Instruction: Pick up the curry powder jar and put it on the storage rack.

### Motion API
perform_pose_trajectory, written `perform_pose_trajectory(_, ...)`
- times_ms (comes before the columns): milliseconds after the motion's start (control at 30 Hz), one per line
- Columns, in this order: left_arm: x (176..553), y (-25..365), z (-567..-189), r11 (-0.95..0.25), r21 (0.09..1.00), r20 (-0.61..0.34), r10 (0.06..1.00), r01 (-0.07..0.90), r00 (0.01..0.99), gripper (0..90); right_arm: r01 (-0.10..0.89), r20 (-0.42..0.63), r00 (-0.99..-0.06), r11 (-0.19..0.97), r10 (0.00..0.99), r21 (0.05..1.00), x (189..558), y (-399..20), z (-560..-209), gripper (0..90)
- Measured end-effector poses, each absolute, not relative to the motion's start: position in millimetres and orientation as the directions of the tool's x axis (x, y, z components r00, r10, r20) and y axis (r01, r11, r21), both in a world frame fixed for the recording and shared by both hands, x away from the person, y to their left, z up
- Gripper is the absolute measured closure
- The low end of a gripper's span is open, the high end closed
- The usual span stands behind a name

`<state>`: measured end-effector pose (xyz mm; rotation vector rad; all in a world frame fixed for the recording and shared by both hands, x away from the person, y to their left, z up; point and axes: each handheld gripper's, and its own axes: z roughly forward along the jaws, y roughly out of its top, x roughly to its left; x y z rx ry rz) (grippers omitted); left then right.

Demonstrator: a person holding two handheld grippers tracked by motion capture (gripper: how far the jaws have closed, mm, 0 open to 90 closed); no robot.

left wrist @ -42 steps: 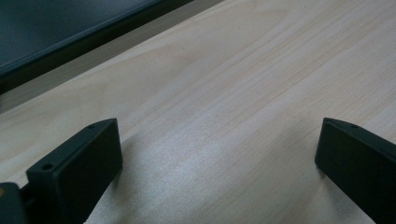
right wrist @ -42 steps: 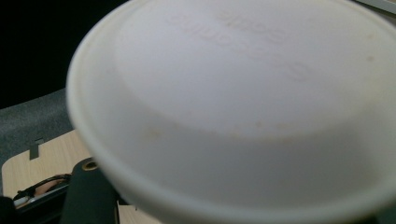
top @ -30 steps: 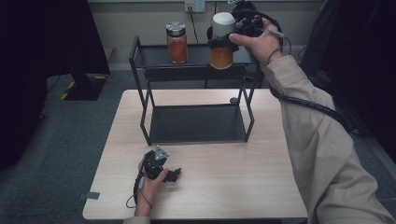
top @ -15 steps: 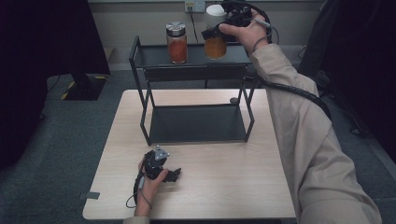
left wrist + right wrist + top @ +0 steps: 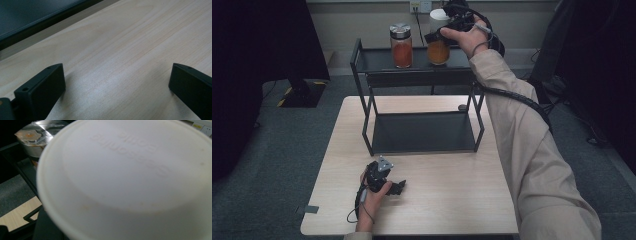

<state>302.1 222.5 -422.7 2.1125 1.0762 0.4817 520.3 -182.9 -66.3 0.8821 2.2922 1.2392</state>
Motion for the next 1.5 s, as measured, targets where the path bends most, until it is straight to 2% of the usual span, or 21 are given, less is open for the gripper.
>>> perform_pose_trajectory(533, 302, 222, -423, -0.404, 0.732, 0.010, 0.811, 0.548, 0.584, 0.0, 0.337, -0.029, -0.715, 0.381, 0.698, 0.861, 519, -182, -78, 32.3)
perform_pose_trajectory(600, 302, 222, -423, -0.404, 0.732, 0.010, 0.811, 0.548, 0.584, 0.0, 0.342, -0.021, -0.716, 0.377, 0.698, 0.861, 519, -182, -77, 27.9)
perform_pose_trajectory(800, 302, 222, -423, -0.404, 0.732, 0.010, 0.811, 0.548, 0.584, 0.0, 0.351, -0.025, -0.704, 0.378, 0.709, 0.857, 513, -178, -74, 6.7)
perform_pose_trajectory(1033, 302, 222, -423, -0.401, 0.734, 0.008, 0.812, 0.549, 0.583, 0.0, 0.349, -0.037, -0.697, 0.384, 0.716, 0.855, 500, -179, -74, 1.2)
perform_pose_trajectory(1500, 302, 222, -423, -0.401, 0.734, 0.008, 0.813, 0.549, 0.583, 0.0, 0.354, -0.014, -0.710, 0.374, 0.704, 0.857, 476, -193, -80, 0.8)
